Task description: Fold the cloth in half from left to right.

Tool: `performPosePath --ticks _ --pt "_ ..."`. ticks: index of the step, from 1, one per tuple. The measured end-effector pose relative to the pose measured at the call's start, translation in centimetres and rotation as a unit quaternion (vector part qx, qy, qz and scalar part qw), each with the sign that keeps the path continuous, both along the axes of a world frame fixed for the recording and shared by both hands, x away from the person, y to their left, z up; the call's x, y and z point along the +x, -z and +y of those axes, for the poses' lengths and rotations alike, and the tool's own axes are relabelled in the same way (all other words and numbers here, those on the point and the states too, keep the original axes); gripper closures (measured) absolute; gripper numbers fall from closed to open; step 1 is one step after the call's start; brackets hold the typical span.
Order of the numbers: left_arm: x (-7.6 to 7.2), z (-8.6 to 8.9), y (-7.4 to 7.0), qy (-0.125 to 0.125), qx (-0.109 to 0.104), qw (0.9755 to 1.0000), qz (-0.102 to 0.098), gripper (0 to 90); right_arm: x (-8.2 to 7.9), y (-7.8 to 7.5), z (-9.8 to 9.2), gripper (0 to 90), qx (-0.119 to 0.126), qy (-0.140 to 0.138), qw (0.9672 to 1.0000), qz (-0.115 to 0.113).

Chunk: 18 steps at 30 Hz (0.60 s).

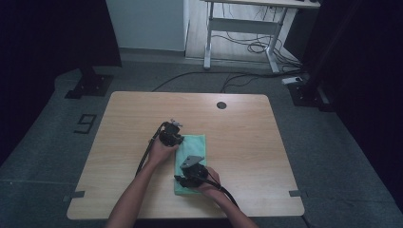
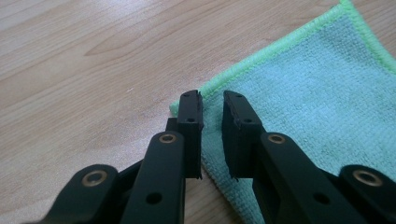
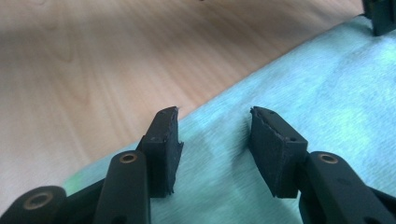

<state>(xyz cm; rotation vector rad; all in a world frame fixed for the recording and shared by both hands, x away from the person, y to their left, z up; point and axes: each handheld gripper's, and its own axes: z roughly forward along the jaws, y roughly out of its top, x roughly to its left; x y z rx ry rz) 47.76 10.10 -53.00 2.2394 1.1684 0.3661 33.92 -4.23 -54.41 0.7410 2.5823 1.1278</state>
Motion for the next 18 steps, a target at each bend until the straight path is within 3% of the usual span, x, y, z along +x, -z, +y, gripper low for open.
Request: performPosePath --ticks 11,18 --pt "0.0 0.0 0.0 0.0 -0.001 1.0 0.001 77.9 -2.8 0.2 -0.3 54.9 0.007 -0.016 0.9998 -0.012" --pt "0.0 0.1 0.0 0.0 -0.003 1.0 0.0 77.7 -3.6 0.5 -0.4 57.1 0.019 -0.009 0.9997 -0.015"
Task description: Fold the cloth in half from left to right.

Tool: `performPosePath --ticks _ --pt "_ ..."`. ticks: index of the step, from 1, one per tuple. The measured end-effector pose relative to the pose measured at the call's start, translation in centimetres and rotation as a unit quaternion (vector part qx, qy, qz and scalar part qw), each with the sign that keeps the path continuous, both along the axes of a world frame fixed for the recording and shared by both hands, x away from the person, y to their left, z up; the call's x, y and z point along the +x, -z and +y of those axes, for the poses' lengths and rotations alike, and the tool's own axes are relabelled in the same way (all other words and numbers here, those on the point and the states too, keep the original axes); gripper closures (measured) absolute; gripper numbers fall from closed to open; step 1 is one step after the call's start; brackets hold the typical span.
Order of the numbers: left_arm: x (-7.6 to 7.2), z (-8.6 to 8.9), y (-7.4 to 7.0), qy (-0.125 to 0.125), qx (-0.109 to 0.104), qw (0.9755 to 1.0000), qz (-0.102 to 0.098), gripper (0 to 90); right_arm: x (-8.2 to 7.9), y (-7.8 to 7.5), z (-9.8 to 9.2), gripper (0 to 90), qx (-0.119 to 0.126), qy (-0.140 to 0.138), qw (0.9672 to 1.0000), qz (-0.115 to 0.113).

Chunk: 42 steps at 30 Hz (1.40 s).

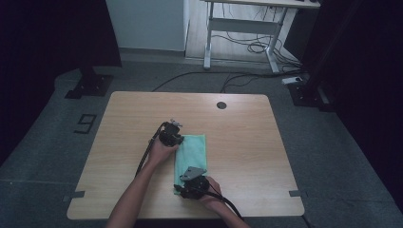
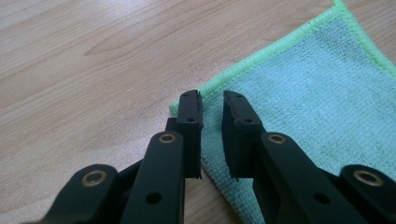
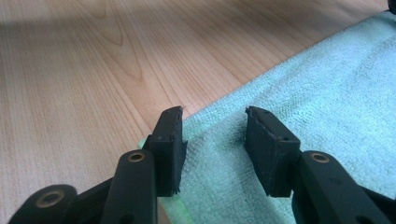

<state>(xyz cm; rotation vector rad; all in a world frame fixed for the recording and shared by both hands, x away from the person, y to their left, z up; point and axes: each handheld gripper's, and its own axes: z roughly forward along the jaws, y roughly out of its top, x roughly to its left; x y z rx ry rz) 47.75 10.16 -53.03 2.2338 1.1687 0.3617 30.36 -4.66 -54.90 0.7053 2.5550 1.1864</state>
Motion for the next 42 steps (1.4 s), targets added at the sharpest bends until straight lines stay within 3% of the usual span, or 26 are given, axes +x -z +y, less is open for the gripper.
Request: performPosePath --ticks 12,23,29,36,39,42 --pt "0.2 0.3 0.0 -0.001 -0.014 0.9999 0.006 77.3 -0.4 0.2 -0.2 57.1 0.009 0.002 0.9999 -0.01" --pt "-0.3 -0.1 0.1 -0.004 -0.008 1.0 -0.003 77.0 -0.6 0.3 -0.4 58.0 0.013 0.001 0.9999 -0.004" --pt "-0.7 -0.4 0.1 0.002 -0.015 0.9999 0.002 76.9 -0.9 0.2 -0.7 58.2 0.01 -0.002 0.9999 0.003" --pt "-1.6 -1.4 0.2 0.019 -0.007 0.9998 -0.006 76.8 -2.2 0.2 -1.8 58.2 0.018 0.002 0.9998 0.009" --pt "-1.5 -1.2 0.0 0.015 -0.02 0.9997 0.004 73.2 -2.0 0.2 -1.9 54.8 0.024 0.002 0.9995 0.019" --pt "-1.6 -0.6 -0.6 0.015 -0.024 0.9996 0.001 66.5 -1.6 -0.6 -2.4 49.9 0.043 0.011 0.9988 0.023"
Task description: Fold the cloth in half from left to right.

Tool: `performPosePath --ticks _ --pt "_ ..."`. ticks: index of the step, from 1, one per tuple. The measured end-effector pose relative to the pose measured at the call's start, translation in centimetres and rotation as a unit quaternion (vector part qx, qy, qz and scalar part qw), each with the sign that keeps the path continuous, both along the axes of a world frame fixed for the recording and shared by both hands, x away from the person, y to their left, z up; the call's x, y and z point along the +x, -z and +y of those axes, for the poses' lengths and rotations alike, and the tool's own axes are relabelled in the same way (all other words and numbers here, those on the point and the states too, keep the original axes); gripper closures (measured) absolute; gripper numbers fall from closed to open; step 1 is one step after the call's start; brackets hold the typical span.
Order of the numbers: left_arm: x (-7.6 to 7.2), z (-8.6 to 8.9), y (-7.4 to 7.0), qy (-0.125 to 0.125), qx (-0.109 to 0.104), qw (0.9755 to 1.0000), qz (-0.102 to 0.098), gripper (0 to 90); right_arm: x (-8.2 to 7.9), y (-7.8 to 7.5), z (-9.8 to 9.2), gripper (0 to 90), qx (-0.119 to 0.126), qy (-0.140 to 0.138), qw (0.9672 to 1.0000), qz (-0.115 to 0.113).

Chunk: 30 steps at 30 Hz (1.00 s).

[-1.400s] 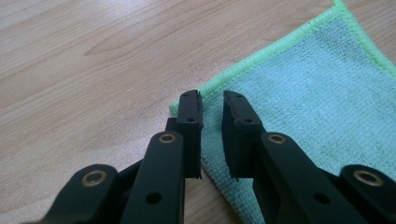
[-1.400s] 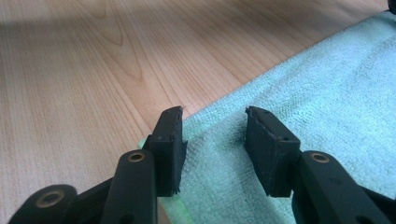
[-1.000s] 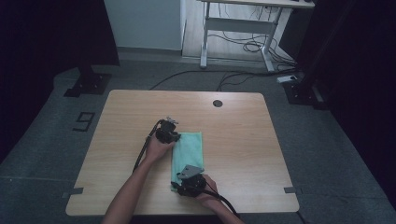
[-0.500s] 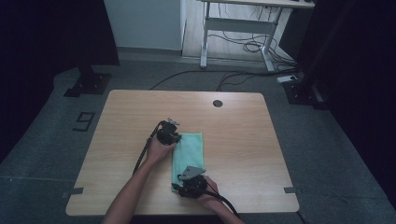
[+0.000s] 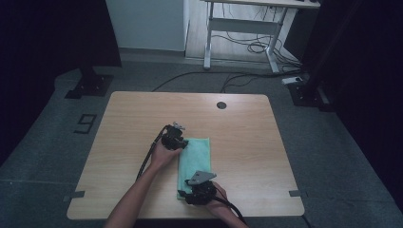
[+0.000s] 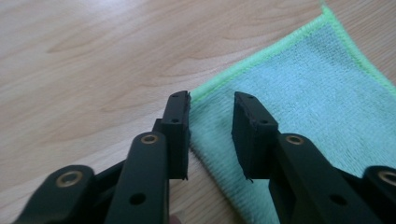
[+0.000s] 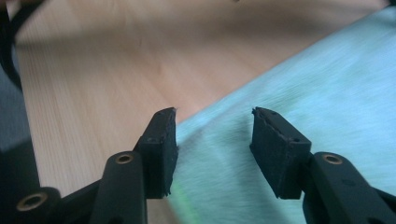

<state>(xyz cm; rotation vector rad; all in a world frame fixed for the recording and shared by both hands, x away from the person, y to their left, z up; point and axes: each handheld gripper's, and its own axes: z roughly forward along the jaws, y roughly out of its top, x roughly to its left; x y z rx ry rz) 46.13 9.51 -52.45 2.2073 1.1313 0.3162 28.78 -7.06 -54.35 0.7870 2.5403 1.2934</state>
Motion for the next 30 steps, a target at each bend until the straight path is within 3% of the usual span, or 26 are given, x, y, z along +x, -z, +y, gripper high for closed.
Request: performPosePath --ticks 4,13,30 --pt "-0.2 0.9 -0.8 -0.002 -0.003 1.0 -0.007 62.6 1.0 -1.8 -1.5 47.7 0.027 0.027 0.9991 -0.017" --pt "-0.6 2.4 -2.4 -0.011 -0.04 0.999 -0.016 53.0 3.6 -4.3 -4.0 45.4 0.035 0.058 0.9969 -0.041" --pt "-0.8 3.2 -2.8 -0.02 -0.051 0.9979 -0.034 48.7 10.7 -3.4 -5.4 42.9 0.029 0.114 0.9929 -0.017"
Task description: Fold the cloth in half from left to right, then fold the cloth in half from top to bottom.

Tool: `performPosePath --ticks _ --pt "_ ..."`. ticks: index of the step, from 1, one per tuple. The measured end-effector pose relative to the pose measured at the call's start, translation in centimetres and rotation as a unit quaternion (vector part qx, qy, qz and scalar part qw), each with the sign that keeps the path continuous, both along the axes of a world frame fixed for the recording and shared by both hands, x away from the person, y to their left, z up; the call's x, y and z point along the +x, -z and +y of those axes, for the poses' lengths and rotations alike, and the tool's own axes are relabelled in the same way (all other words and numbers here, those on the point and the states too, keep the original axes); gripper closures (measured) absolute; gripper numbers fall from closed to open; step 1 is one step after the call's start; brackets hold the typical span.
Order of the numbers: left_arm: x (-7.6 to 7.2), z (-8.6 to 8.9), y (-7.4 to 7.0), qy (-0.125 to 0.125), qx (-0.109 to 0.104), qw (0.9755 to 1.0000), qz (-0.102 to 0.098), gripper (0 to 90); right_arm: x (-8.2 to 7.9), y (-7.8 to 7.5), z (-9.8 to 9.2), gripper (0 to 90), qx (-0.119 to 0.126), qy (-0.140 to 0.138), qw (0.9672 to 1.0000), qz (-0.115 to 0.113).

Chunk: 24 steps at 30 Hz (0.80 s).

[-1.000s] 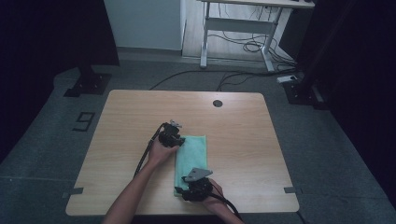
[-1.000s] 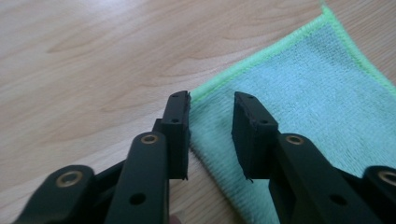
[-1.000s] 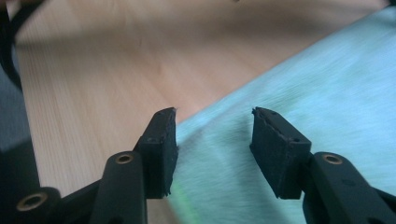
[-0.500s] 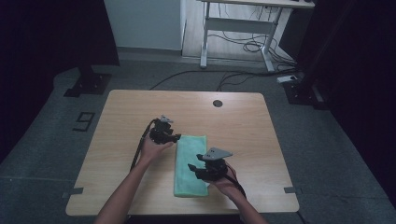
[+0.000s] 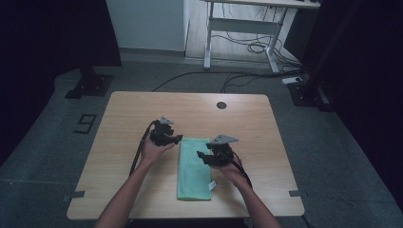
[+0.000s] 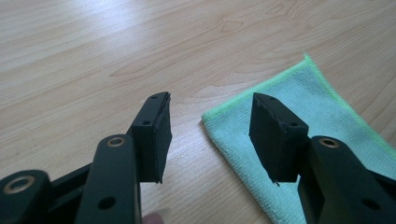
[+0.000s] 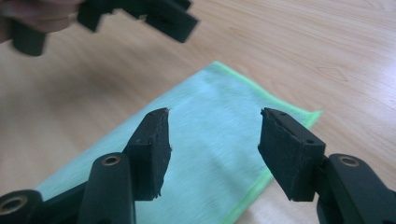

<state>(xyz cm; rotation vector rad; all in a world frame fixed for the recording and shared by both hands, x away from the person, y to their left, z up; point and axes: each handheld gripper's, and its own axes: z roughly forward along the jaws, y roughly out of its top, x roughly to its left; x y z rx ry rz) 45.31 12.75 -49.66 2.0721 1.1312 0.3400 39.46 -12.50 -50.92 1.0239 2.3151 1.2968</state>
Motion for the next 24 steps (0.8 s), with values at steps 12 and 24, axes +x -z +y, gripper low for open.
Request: performPosePath --ticks 12,24 --pt "0.6 -0.7 1.0 -0.002 -0.007 0.9998 0.016 48.1 3.6 1.5 -0.8 41.8 0.001 0.047 0.9988 0.014" --pt "1.8 -1.9 2.5 0.006 0.005 0.9992 0.039 48.7 5.6 2.9 -0.9 42.4 0.0 0.054 0.9979 0.035"
